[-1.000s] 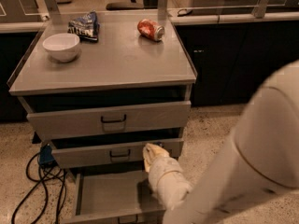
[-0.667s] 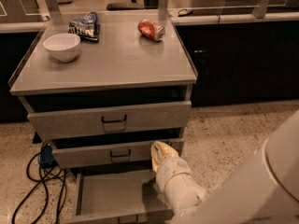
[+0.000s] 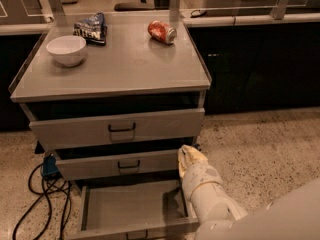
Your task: Pick rxbar blueberry from bottom drawer and place on counter
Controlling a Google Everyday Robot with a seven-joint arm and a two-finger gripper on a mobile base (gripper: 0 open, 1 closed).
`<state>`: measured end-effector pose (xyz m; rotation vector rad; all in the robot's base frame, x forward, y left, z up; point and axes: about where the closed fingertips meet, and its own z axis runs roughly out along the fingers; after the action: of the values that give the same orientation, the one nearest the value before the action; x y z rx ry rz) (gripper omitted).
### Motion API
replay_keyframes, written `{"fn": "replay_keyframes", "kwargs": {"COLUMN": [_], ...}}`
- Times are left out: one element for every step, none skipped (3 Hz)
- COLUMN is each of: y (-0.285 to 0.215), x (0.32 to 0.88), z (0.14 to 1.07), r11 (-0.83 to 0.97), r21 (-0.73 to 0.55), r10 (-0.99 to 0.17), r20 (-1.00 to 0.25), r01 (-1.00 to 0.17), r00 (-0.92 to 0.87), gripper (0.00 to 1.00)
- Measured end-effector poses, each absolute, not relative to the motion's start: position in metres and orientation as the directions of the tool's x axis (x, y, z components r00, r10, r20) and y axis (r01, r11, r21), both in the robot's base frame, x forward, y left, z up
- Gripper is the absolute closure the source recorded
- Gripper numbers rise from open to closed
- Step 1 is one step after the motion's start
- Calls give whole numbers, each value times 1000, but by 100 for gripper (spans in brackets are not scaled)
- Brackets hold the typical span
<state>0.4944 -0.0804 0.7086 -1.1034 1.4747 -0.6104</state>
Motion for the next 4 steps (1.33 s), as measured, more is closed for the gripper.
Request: {"fn": "replay_keyframes", "kwargs": {"y": [-80, -67, 22, 83], "x": [494, 506, 519, 523], "z": [709, 709, 751, 783], "r11": [425, 414, 370, 309], "r21": [-856, -857, -868, -891], "r10": [-882, -879, -832, -794], "r20": [-465, -464, -468, -434], "r01": [-295, -309, -331, -334], "r00": [79, 108, 299, 426], "gripper": [100, 100, 100, 100]}}
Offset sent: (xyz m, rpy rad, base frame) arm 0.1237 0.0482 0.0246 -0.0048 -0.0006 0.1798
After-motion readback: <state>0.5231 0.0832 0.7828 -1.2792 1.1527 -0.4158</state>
